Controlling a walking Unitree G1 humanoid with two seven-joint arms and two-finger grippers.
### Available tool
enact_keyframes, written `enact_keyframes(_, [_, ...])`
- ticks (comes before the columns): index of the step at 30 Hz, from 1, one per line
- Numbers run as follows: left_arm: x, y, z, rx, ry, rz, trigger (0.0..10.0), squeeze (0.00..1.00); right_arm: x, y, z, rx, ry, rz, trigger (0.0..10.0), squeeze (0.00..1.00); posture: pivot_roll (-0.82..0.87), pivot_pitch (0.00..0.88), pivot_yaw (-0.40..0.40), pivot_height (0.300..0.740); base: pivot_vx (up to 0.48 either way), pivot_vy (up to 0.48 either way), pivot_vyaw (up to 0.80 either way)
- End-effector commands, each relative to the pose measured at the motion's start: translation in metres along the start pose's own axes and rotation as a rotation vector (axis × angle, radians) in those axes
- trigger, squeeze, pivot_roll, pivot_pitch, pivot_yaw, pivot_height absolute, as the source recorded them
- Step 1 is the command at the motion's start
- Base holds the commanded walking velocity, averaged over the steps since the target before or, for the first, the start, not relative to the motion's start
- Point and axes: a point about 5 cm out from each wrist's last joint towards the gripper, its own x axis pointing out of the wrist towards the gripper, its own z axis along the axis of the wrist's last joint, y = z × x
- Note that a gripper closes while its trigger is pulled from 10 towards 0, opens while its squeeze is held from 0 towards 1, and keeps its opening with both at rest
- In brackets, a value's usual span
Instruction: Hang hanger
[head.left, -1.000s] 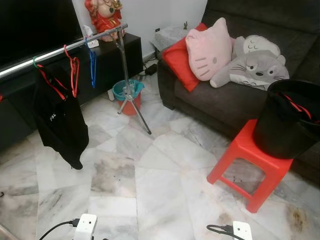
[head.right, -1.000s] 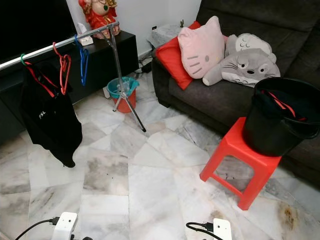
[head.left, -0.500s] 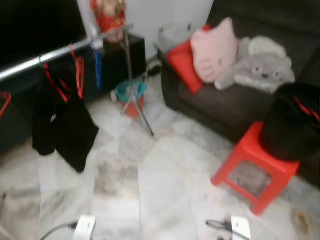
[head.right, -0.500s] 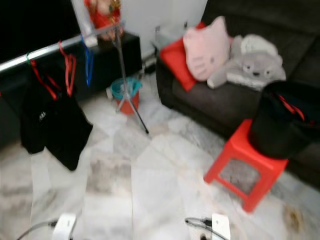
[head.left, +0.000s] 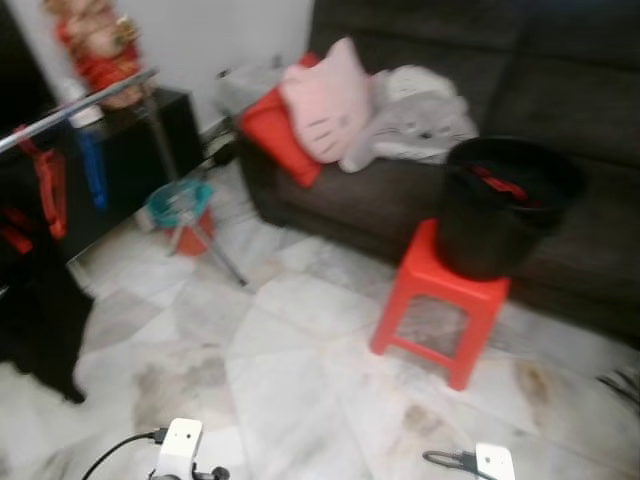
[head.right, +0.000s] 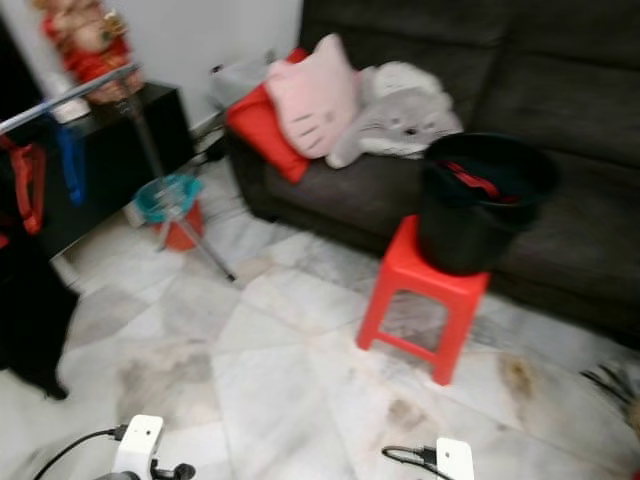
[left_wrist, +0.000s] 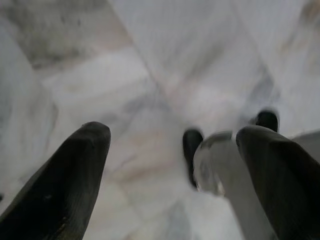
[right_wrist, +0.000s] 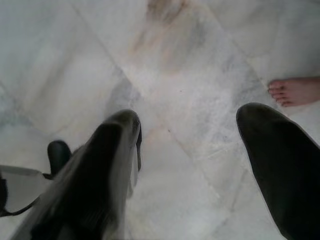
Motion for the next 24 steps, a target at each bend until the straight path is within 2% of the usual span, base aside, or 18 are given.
enact_keyframes(1, [-0.0015, 0.0033, -0.0064, -0.003, 0.025, 0.009, 10.0, 0.0, -0.0003, 0.0038, -0.0066, 0.008, 0.022, 0.011, 10.0, 0.0, 0.09, 0.0, 0.038, 0.732, 0.0, 0.0, -0.65])
enact_keyframes(5, [-0.0015, 0.0033, -0.0065, -0.005, 0.025, 0.009, 10.0, 0.0, -0.0003, 0.0038, -0.0065, 0.012, 0.017, 0.011, 10.0, 0.0, 0.09, 0.0, 0.038, 0.732, 0.0, 0.0, -0.61])
enact_keyframes(24, [-0.0017, 0.0028, -0.0077, 0.009, 0.033, -0.001, 10.0, 0.0, -0.0005, 0.0039, -0.0071, 0.018, 0.007, 0.008, 10.0, 0.0, 0.09, 0.0, 0.039, 0.732, 0.0, 0.0, 0.0])
